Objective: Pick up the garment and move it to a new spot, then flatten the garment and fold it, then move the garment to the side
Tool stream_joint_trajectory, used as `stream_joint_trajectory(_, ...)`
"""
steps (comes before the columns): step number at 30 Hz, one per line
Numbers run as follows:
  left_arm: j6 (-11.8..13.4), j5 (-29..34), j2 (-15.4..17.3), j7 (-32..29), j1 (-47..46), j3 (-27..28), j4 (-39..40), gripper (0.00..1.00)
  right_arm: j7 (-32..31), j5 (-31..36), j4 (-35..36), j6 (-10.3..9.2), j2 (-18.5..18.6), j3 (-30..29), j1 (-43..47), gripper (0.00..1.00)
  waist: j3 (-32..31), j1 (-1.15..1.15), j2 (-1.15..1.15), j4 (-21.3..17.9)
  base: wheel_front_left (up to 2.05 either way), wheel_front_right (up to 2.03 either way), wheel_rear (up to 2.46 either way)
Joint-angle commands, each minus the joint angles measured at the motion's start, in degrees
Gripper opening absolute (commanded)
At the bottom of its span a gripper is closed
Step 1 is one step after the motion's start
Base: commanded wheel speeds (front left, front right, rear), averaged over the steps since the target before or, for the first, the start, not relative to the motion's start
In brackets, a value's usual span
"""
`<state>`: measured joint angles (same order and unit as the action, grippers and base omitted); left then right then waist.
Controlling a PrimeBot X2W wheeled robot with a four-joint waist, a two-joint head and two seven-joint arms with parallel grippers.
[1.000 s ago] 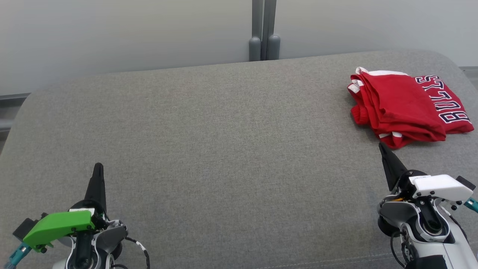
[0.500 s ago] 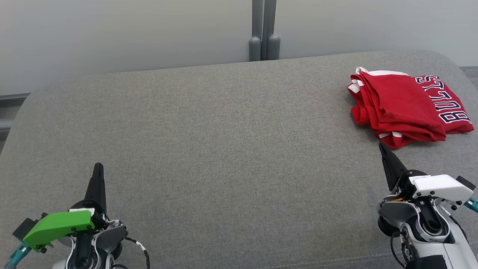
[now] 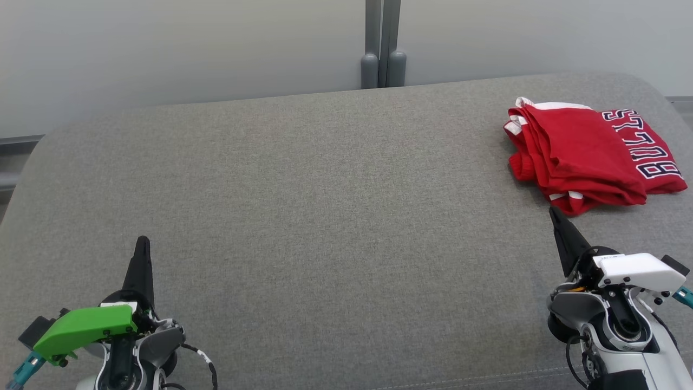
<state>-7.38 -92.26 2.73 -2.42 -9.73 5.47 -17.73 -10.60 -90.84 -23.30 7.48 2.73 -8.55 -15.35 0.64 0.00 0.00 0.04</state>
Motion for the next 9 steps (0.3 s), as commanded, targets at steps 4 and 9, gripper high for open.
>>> stream_joint_trajectory(4,-0.25,0.03,0.27,0.00,-0.67,0.14,-0.09,0.00,-0.25,-0.30,-0.04,0.02,0.28,-0.07,-0.17,0.00,0.00,0.00,0.00,0.00,0.00,0.00,0.00)
stream_joint_trajectory(9,-0.25,0.03,0.27,0.00,-0.67,0.14,-0.09,0.00,-0.25,-0.30,-0.04,0.02,0.28,-0.07,-0.17,0.00,0.00,0.00,0.00,0.00,0.00,0.00,0.00)
